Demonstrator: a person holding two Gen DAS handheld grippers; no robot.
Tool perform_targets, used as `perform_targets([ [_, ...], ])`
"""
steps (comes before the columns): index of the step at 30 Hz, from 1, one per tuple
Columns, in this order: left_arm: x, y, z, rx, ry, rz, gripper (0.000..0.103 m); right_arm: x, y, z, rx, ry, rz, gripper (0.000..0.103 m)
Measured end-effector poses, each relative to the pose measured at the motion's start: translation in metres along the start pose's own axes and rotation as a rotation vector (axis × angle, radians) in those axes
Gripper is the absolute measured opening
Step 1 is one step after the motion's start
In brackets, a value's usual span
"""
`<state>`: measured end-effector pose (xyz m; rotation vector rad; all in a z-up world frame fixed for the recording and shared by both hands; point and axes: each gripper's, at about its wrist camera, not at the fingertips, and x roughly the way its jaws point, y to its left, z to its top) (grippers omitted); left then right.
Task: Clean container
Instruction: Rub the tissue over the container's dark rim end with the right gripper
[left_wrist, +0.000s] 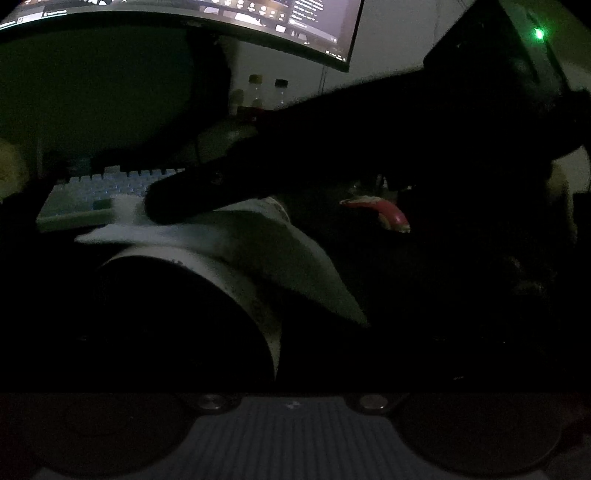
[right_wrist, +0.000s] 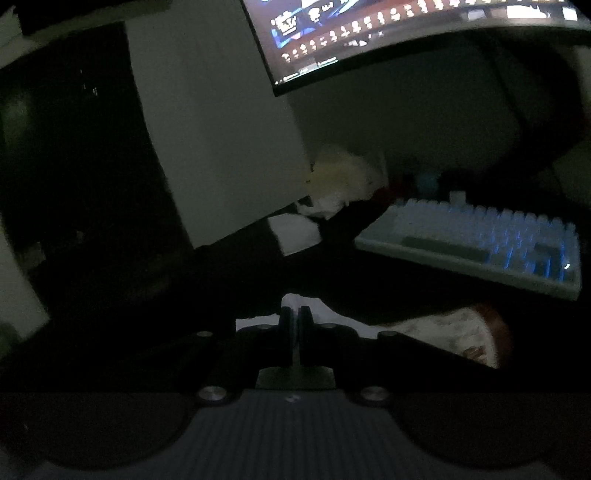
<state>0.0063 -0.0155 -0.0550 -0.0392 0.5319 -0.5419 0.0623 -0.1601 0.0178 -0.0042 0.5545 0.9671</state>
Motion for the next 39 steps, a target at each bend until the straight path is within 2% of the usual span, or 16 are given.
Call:
perform_targets([
  [2, 0.000, 0.001, 0.000, -0.001, -0.002, -0.002, 0.103, -0.002, -0.017, 0.000, 0.036, -0.023, -0.056, 0.004],
  [4, 0.000, 0.004, 0.000, -0.001, -0.006, -0.004, 0.103, -0.004, -0.032, 0.001, 0.052, -0.051, -0.152, 0.005],
  [6, 0.000, 0.006, 0.001, -0.006, -0.011, -0.005, 0.103, -0.004, -0.042, 0.001, 0.089, -0.067, -0.177, 0.005],
  [9, 0.000, 0.008, 0.002, -0.018, -0.018, -0.003, 0.103, -0.003, -0.026, -0.003, 0.064, -0.068, -0.106, 0.005],
  [12, -0.003, 0.005, 0.001, -0.018, -0.019, -0.002, 0.103, -0.001, 0.002, -0.007, -0.011, -0.057, 0.012, 0.005],
  [13, -0.002, -0.012, 0.000, -0.031, -0.023, 0.023, 0.103, 0.000, 0.006, -0.007, -0.026, -0.049, 0.032, 0.005],
  [14, 0.001, -0.029, 0.000, -0.047, -0.027, 0.047, 0.103, 0.002, 0.008, -0.005, -0.030, -0.039, 0.032, 0.005],
  [16, 0.002, -0.030, 0.001, -0.055, -0.030, 0.050, 0.103, 0.005, 0.000, -0.001, -0.004, -0.023, 0.013, 0.004],
  [18, 0.003, -0.030, 0.002, -0.063, -0.033, 0.054, 0.103, 0.006, -0.017, 0.004, 0.049, -0.023, -0.091, 0.004],
  [21, 0.003, -0.031, 0.003, -0.073, -0.038, 0.059, 0.103, 0.007, -0.036, 0.011, 0.119, -0.019, -0.192, 0.004],
  [24, 0.006, -0.031, 0.004, -0.082, -0.041, 0.065, 0.103, 0.013, -0.023, 0.012, 0.091, -0.005, -0.189, 0.005],
  [28, 0.013, -0.026, 0.008, -0.093, -0.042, 0.063, 0.103, 0.018, 0.008, 0.007, 0.016, 0.012, -0.032, 0.005],
  [31, 0.015, -0.025, 0.010, -0.106, -0.043, 0.060, 0.103, 0.021, 0.005, 0.009, 0.008, 0.019, -0.025, 0.005],
  [32, 0.015, -0.024, 0.011, -0.116, -0.043, 0.057, 0.103, 0.021, -0.003, 0.012, 0.027, 0.028, -0.031, 0.005],
  [35, 0.017, -0.025, 0.013, -0.123, -0.046, 0.060, 0.103, 0.025, -0.029, 0.020, 0.075, 0.034, -0.144, 0.005],
  [39, 0.020, -0.027, 0.016, -0.125, -0.047, 0.064, 0.103, 0.029, -0.045, 0.032, 0.156, 0.092, -0.164, 0.005],
])
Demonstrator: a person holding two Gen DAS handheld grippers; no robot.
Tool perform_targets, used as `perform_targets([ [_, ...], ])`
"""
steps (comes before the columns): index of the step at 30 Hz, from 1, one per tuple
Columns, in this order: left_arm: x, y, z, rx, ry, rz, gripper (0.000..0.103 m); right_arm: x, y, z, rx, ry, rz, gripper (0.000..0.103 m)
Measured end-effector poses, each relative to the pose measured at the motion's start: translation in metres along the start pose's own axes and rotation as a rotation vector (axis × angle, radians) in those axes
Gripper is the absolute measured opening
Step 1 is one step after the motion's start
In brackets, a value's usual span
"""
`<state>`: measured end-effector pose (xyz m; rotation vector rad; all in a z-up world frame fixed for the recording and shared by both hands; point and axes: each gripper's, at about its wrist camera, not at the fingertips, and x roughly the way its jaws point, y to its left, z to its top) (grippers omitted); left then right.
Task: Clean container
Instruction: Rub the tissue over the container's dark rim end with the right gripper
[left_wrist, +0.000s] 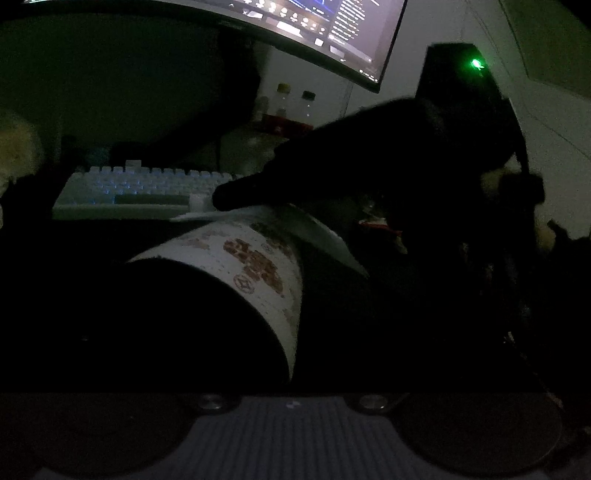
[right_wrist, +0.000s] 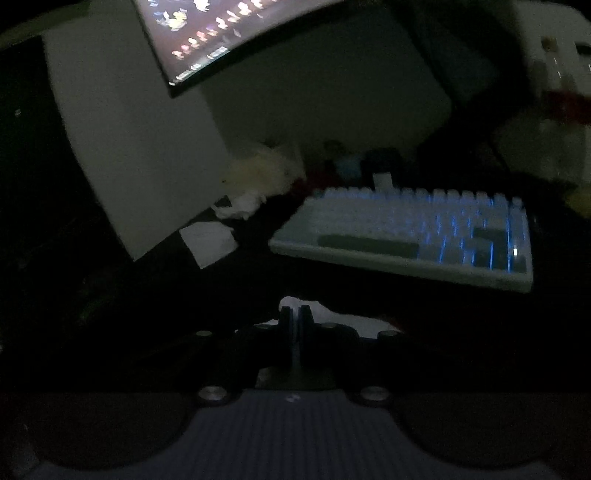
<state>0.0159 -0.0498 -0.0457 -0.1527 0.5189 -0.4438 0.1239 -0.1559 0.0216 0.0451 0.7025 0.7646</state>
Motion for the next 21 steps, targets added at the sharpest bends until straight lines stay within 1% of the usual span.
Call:
perform_targets([
  [1, 0.001, 0.000, 0.001, -0.004, 0.000, 0.001, 0.103, 0.000, 0.006, 0.002, -0.012, 0.022, 0.012, 0.005],
  [4, 0.011, 0.009, 0.007, -0.012, -0.001, 0.006, 0.103, 0.002, 0.032, -0.004, -0.094, 0.043, 0.121, 0.005],
  [6, 0.013, 0.008, 0.008, -0.015, -0.001, 0.003, 0.103, 0.002, 0.046, -0.008, -0.180, 0.043, 0.143, 0.005],
  [8, 0.016, 0.007, 0.010, -0.017, 0.000, 0.002, 0.103, 0.004, 0.044, -0.006, -0.199, 0.053, 0.159, 0.005],
  [9, 0.017, 0.007, 0.011, -0.016, 0.001, 0.002, 0.103, 0.007, 0.036, -0.003, -0.176, 0.056, 0.146, 0.005],
  [10, 0.019, 0.006, 0.012, -0.013, 0.000, 0.004, 0.103, 0.009, 0.028, 0.000, -0.159, 0.053, 0.113, 0.005],
  [12, 0.017, 0.012, 0.012, -0.013, -0.004, 0.003, 0.103, 0.015, 0.013, 0.005, -0.132, 0.041, 0.019, 0.005],
  [14, 0.018, 0.013, 0.013, -0.011, -0.007, 0.008, 0.103, 0.018, 0.008, 0.007, -0.116, 0.023, -0.046, 0.005],
  [15, 0.017, 0.013, 0.014, -0.008, -0.008, 0.012, 0.103, 0.018, 0.010, 0.005, -0.117, 0.017, -0.047, 0.005],
  [16, 0.018, 0.013, 0.015, -0.007, -0.007, 0.015, 0.103, 0.018, 0.015, 0.003, -0.126, 0.014, -0.030, 0.005],
  [20, 0.017, 0.018, 0.020, -0.009, -0.005, 0.016, 0.103, 0.011, 0.043, -0.008, -0.214, 0.032, 0.193, 0.005],
  [21, 0.017, 0.019, 0.022, -0.011, -0.007, 0.015, 0.103, 0.011, 0.046, -0.009, -0.234, 0.038, 0.236, 0.005],
])
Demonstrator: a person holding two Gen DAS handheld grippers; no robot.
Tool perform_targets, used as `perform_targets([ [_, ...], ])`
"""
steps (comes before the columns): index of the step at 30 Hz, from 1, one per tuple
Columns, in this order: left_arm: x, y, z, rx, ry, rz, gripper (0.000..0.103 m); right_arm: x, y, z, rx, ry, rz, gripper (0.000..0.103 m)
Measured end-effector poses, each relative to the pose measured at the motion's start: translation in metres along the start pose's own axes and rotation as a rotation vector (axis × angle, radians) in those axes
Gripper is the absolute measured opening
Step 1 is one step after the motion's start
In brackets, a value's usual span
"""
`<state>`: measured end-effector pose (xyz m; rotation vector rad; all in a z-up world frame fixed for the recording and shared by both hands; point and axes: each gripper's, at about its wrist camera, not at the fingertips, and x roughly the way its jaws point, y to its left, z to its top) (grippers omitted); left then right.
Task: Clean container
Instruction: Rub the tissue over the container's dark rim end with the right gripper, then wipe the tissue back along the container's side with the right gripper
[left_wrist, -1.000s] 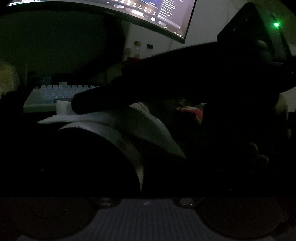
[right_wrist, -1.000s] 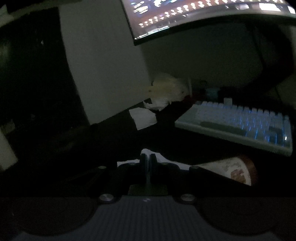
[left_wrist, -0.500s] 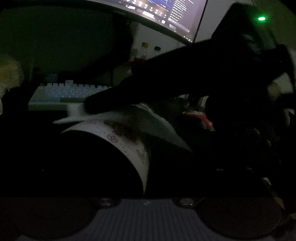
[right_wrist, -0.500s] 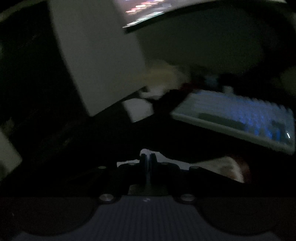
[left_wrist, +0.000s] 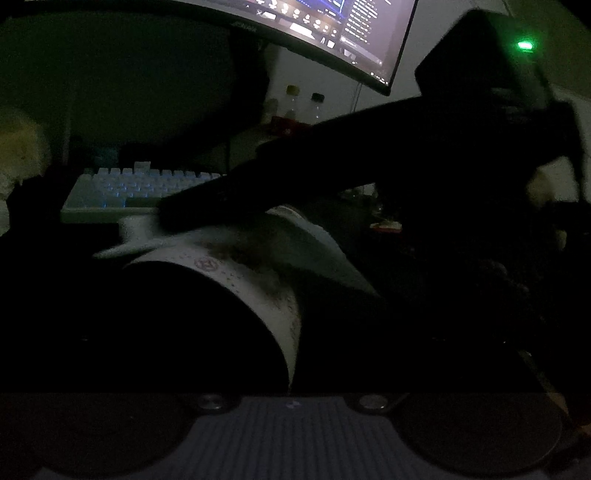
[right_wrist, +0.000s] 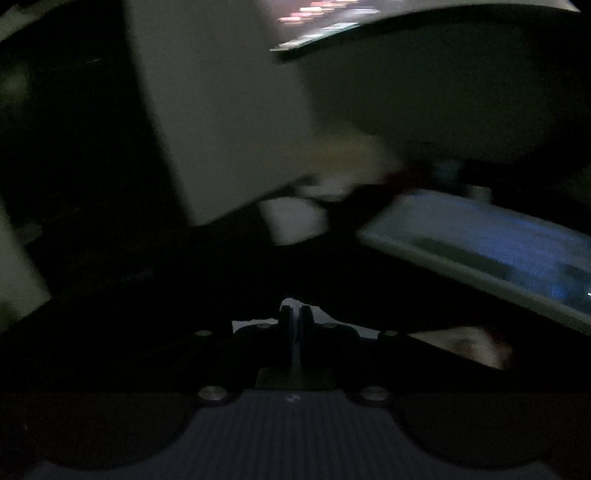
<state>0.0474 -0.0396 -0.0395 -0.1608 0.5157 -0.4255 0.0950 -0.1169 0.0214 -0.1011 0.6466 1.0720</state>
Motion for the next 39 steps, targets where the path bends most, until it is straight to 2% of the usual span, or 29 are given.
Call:
perform_targets([
  [2, -0.008, 0.002, -0.005, -0.004, -0.004, 0.003, 0.103, 0.001, -0.006, 0.001, 0.007, 0.000, 0.003, 0.005],
  [3, -0.012, 0.003, -0.007, -0.006, -0.006, 0.007, 0.103, 0.001, -0.013, 0.001, 0.033, -0.007, -0.036, 0.005],
  [5, -0.017, 0.005, -0.010, -0.009, -0.009, 0.017, 0.103, 0.000, -0.028, 0.002, 0.063, -0.027, -0.195, 0.005],
  [7, -0.020, 0.006, -0.012, -0.013, -0.010, 0.021, 0.103, -0.001, -0.036, 0.003, 0.091, -0.039, -0.284, 0.005],
  [9, -0.020, 0.009, -0.012, -0.017, -0.012, 0.024, 0.103, -0.001, -0.035, 0.003, 0.110, -0.042, -0.243, 0.006],
  [13, -0.020, 0.006, -0.015, 0.005, -0.017, 0.044, 0.103, 0.000, -0.004, 0.000, -0.005, -0.035, -0.015, 0.006],
  [14, -0.020, 0.005, -0.016, 0.009, -0.017, 0.047, 0.103, -0.001, 0.000, -0.001, -0.023, -0.037, 0.007, 0.006],
  [16, -0.021, 0.006, -0.016, 0.004, -0.018, 0.046, 0.103, 0.000, -0.007, -0.001, 0.001, -0.042, 0.001, 0.005],
  [17, -0.022, 0.008, -0.016, -0.002, -0.018, 0.044, 0.103, 0.000, -0.015, -0.001, 0.032, -0.049, -0.039, 0.005],
  [19, -0.022, 0.010, -0.015, -0.010, -0.022, 0.053, 0.103, -0.001, -0.030, 0.000, 0.071, -0.071, -0.205, 0.005],
  [21, -0.022, 0.012, -0.015, -0.014, -0.023, 0.058, 0.103, -0.004, -0.042, 0.001, 0.133, -0.088, -0.297, 0.006],
  [23, -0.021, 0.012, -0.014, -0.017, -0.025, 0.065, 0.103, -0.005, -0.042, 0.002, 0.160, -0.090, -0.249, 0.006],
  [27, -0.020, 0.013, -0.014, -0.020, -0.023, 0.067, 0.103, 0.000, -0.011, -0.001, 0.040, -0.082, -0.079, 0.006],
  [30, -0.021, 0.014, -0.013, -0.022, -0.021, 0.064, 0.103, 0.007, -0.012, 0.002, 0.047, -0.072, -0.048, 0.005],
  [31, -0.021, 0.015, -0.013, -0.026, -0.022, 0.065, 0.103, 0.009, -0.016, 0.003, 0.062, -0.072, -0.066, 0.005],
  [33, -0.023, 0.017, -0.013, -0.035, -0.026, 0.067, 0.103, 0.010, -0.029, 0.006, 0.088, -0.080, -0.211, 0.005],
  [35, -0.024, 0.018, -0.013, -0.042, -0.029, 0.067, 0.103, 0.009, -0.038, 0.007, 0.134, -0.089, -0.305, 0.006],
  [36, -0.024, 0.018, -0.013, -0.043, -0.030, 0.069, 0.103, 0.009, -0.039, 0.007, 0.158, -0.090, -0.287, 0.006],
  [39, -0.024, 0.018, -0.014, -0.039, -0.031, 0.074, 0.103, 0.012, -0.019, 0.005, 0.103, -0.081, -0.176, 0.006],
])
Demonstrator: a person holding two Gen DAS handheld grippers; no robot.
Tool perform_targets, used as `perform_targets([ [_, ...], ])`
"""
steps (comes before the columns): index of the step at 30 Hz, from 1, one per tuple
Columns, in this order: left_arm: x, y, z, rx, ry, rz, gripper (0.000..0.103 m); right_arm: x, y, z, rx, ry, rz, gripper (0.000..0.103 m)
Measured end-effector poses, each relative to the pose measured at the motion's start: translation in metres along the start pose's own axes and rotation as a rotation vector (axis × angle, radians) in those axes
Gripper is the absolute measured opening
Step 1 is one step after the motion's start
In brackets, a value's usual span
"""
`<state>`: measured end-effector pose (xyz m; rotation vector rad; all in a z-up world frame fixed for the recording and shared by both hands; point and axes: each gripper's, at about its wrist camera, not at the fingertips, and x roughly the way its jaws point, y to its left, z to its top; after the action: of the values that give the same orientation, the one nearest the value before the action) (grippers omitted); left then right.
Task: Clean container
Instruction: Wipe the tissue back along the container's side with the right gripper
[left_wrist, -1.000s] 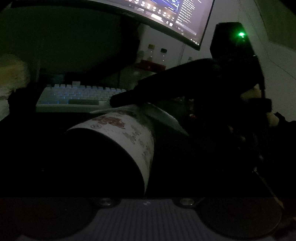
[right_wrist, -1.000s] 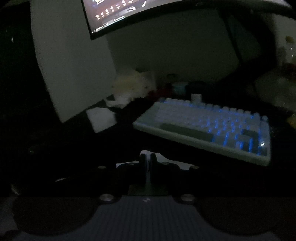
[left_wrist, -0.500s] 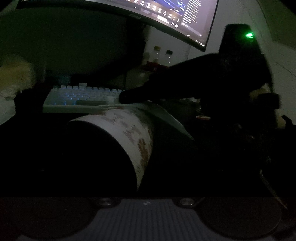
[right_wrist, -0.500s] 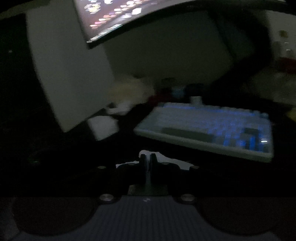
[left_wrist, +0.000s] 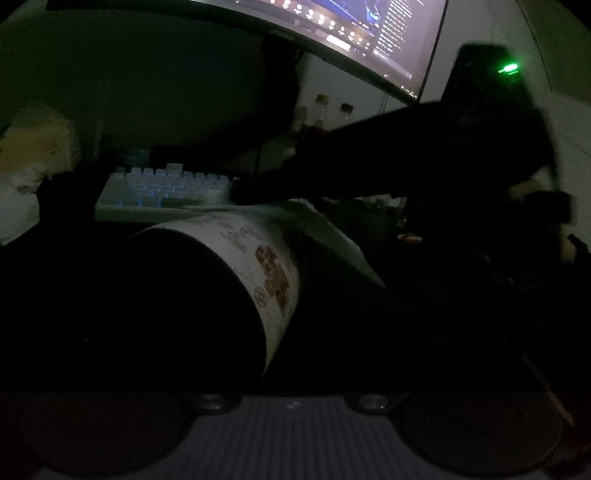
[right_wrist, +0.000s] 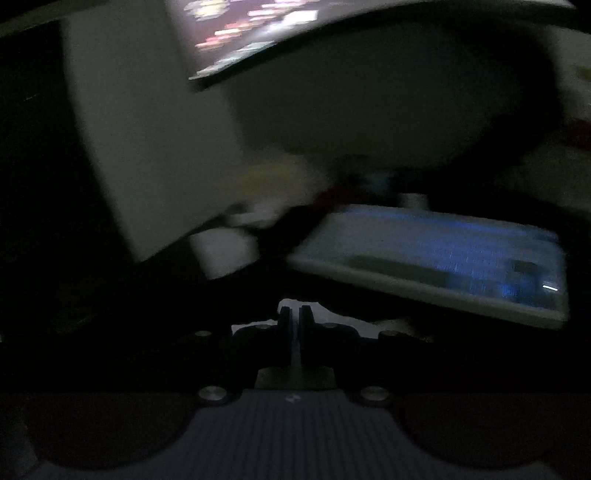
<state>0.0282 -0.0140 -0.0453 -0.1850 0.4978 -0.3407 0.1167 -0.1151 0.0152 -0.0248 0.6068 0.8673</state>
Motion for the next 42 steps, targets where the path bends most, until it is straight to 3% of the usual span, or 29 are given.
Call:
perform_targets([
  [3, -0.001, 0.001, 0.000, 0.002, -0.001, 0.001, 0.103, -0.003, 0.025, -0.005, -0.090, 0.011, 0.142, 0.006],
  [4, -0.002, 0.001, -0.001, 0.002, -0.002, 0.001, 0.103, -0.003, 0.025, -0.005, -0.087, 0.012, 0.149, 0.006],
  [6, -0.004, 0.003, -0.001, 0.000, -0.004, 0.025, 0.103, -0.002, 0.016, -0.003, -0.067, 0.006, 0.091, 0.005],
  [9, -0.005, 0.008, -0.002, -0.010, -0.006, 0.020, 0.103, -0.001, -0.002, 0.001, -0.010, -0.023, -0.088, 0.005],
  [12, -0.005, 0.013, -0.001, -0.036, -0.012, 0.005, 0.103, -0.001, -0.003, 0.001, 0.000, -0.032, -0.119, 0.006],
  [13, -0.005, 0.012, -0.001, -0.033, -0.012, 0.009, 0.103, -0.001, 0.002, 0.000, -0.011, -0.034, -0.110, 0.006],
  [18, -0.004, 0.011, -0.002, -0.017, -0.014, 0.016, 0.103, 0.000, 0.029, -0.005, -0.086, -0.016, 0.120, 0.006],
  [20, -0.006, 0.014, -0.002, -0.029, -0.014, 0.011, 0.103, 0.000, 0.027, -0.004, -0.069, -0.014, 0.117, 0.006],
  [24, -0.007, 0.016, -0.003, -0.039, -0.020, 0.001, 0.103, -0.001, 0.007, -0.002, -0.018, -0.047, -0.082, 0.005],
  [25, -0.008, 0.015, -0.003, -0.037, -0.021, 0.003, 0.103, -0.001, 0.004, -0.003, -0.011, -0.054, -0.097, 0.005],
  [29, -0.010, 0.016, -0.003, -0.041, -0.026, 0.016, 0.103, -0.007, 0.008, -0.007, -0.014, -0.064, -0.118, 0.006],
  [37, -0.012, 0.024, -0.005, -0.056, -0.035, 0.037, 0.103, -0.007, 0.035, -0.009, -0.044, -0.044, 0.065, 0.006],
  [40, -0.011, 0.027, -0.003, -0.072, -0.036, 0.033, 0.103, 0.002, 0.022, -0.003, -0.029, -0.061, 0.031, 0.005],
  [42, -0.011, 0.027, -0.002, -0.073, -0.035, 0.033, 0.103, 0.009, 0.003, 0.004, 0.020, -0.069, -0.052, 0.005],
])
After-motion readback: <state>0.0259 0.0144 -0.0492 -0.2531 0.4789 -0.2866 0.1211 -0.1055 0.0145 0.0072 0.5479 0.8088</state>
